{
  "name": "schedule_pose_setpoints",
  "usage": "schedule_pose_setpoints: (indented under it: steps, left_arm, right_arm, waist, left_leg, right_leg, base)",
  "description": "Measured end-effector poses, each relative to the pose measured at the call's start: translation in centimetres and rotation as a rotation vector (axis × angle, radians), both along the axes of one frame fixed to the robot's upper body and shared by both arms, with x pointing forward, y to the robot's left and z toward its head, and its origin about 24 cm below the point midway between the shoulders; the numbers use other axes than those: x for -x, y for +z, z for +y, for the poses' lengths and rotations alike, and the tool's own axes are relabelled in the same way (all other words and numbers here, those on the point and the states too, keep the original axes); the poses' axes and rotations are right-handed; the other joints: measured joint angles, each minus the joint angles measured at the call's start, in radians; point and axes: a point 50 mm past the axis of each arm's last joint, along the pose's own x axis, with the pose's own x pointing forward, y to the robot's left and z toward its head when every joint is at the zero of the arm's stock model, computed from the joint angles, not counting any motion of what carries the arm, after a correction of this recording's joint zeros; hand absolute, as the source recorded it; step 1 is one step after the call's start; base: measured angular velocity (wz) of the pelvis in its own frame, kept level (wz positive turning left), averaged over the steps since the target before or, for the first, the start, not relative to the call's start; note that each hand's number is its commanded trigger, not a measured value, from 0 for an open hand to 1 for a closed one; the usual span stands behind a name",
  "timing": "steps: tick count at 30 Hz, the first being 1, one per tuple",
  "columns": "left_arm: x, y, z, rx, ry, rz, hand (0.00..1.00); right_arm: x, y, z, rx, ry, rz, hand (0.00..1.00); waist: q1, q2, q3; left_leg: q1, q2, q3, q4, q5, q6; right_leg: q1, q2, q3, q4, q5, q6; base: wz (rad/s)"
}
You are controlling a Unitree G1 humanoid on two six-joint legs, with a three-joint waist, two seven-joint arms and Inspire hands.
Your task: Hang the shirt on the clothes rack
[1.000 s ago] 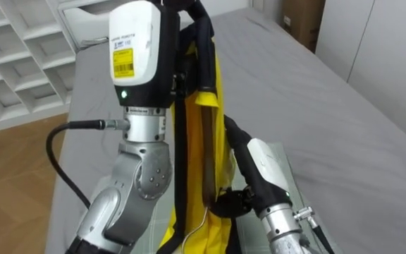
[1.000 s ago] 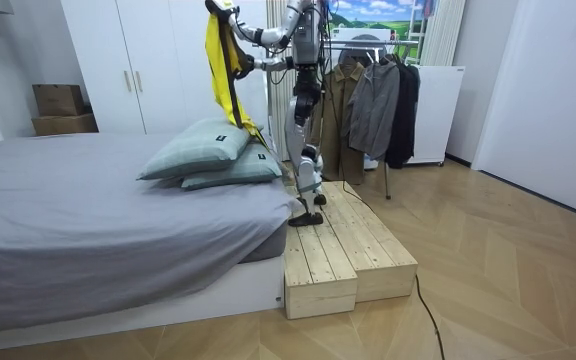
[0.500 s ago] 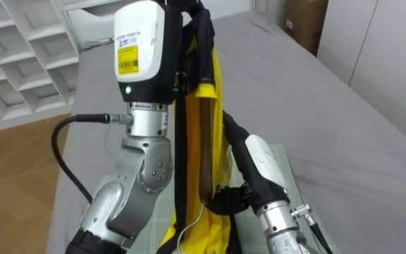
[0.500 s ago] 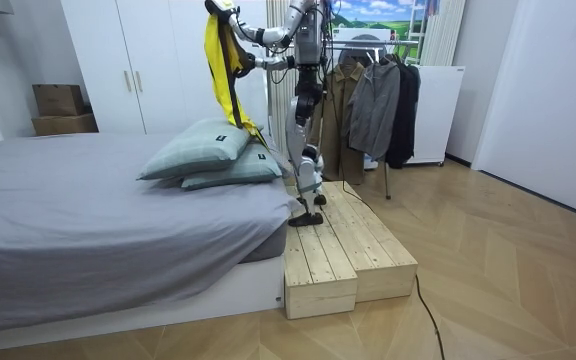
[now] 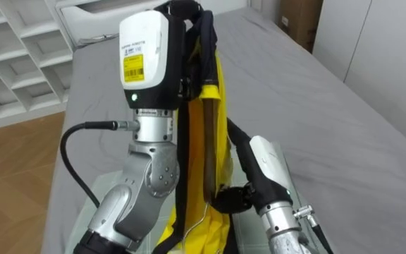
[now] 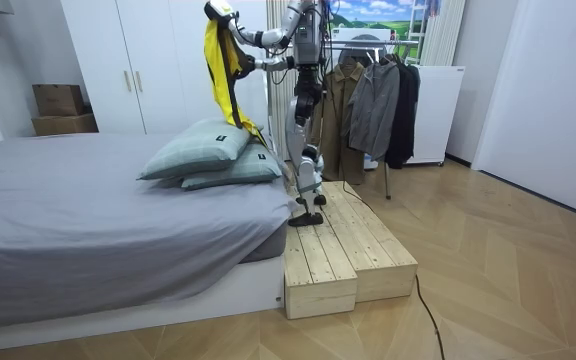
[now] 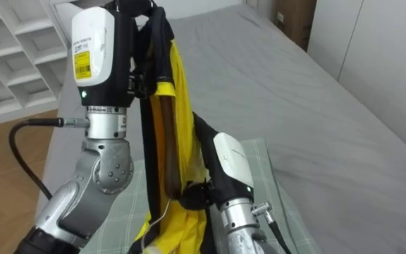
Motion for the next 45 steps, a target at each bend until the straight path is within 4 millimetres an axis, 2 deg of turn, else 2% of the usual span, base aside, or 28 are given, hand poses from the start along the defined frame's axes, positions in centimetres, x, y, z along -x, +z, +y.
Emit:
schedule_pose_setpoints:
  steps: [3,5,15,21,31,45]
  left_arm:
    - [-0.12,-0.05,0.52,0.001,0.027,0.002,1.00]
    - [-0.15,-0.31,0.63,-0.006,0.036,0.020,1.00]
    - [-0.33,-0.42,0.80,-0.013,0.062,0.056,1.00]
    - [-0.36,-0.47,0.78,-0.016,0.064,0.064,1.00]
    - [-0.35,-0.46,0.74,-0.015,0.062,0.064,1.00]
    - [-0.30,-0.87,0.99,-0.033,0.059,0.089,1.00]
  right_arm:
    - [-0.29,-0.15,-0.88,-0.016,-0.057,0.024,1.00]
    - [-0.37,-0.06,-1.10,-0.020,-0.075,0.016,1.00]
    - [-0.21,-0.17,-0.69,-0.004,-0.053,0.018,1.00]
    - [-0.26,-0.24,-0.81,-0.006,-0.060,0.029,1.00]
    - [-0.25,-0.27,-0.77,-0.005,-0.054,0.033,1.00]
    - [-0.17,-0.49,-1.36,0.026,-0.048,0.036,1.00]
  waist:
    - [0.003,-0.002,-0.0012]
    - [0.002,-0.006,-0.0050]
    - [0.001,-0.006,-0.0072]
    - [0.006,-0.002,-0.0122]
    - [0.006,0.001,-0.0152]
    - [0.005,0.000,-0.0149]
  left_leg:
    - [0.003,0.000,0.001,0.001,0.000,0.000]
    - [0.003,-0.001,0.001,0.001,0.000,0.000]
    - [0.001,-0.001,-0.005,0.001,0.000,0.000]
    - [0.001,-0.001,-0.006,0.002,0.000,0.000]
    - [0.001,0.001,-0.005,0.004,0.001,0.000]
    - [0.008,0.001,0.005,0.001,0.000,0.000]
  right_leg:
    - [-0.001,-0.001,-0.001,0.008,0.000,0.000]
    - [-0.001,-0.002,-0.002,0.008,0.000,0.000]
    - [-0.001,-0.002,-0.002,0.008,0.000,0.000]
    - [-0.001,-0.002,-0.002,0.008,0.000,0.000]
    - [-0.001,0.000,-0.002,0.008,0.000,0.000]
    - [0.000,0.000,0.002,0.008,0.000,0.000]
  base:
    - [0.00]
    - [0.00]
    - [0.00]
    - [0.00]
    - [0.00]
    - [0.00]
